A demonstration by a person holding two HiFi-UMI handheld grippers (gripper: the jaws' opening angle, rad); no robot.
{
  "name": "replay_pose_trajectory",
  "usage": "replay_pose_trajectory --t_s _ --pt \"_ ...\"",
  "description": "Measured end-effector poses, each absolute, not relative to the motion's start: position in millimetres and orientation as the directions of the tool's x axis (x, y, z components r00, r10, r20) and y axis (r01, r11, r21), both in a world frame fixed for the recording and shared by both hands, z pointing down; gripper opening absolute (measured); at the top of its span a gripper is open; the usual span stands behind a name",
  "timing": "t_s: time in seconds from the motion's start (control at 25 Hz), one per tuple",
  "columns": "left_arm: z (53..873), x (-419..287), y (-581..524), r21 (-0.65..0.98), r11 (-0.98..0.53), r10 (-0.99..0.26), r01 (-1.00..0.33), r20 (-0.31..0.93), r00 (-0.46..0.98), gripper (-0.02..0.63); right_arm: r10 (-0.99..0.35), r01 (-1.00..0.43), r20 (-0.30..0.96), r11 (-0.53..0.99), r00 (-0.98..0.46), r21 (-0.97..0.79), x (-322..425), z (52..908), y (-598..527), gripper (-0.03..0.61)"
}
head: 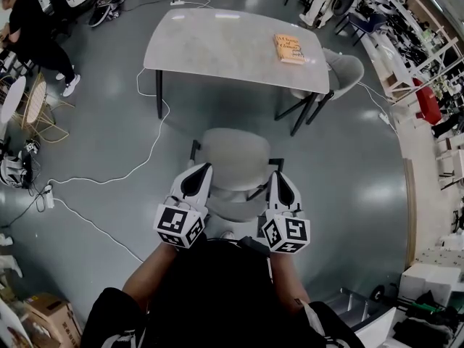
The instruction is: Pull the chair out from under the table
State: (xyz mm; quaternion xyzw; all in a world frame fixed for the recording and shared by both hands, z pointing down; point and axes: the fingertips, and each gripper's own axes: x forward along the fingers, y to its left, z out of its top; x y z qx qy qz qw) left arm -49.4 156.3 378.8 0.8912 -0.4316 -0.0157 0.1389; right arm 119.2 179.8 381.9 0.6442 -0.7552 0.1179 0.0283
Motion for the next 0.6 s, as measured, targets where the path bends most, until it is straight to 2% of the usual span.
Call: replay_pose_trajectory --t_s 0.6 --pt "381.0 -51.3 154.7 0.257 -0.595 -0.768 -0.761 0.096 0.633 0.008 -0.969 -0.983 0.193 0.128 -0.152 -0.130 116.2 384.4 178.0 0.015"
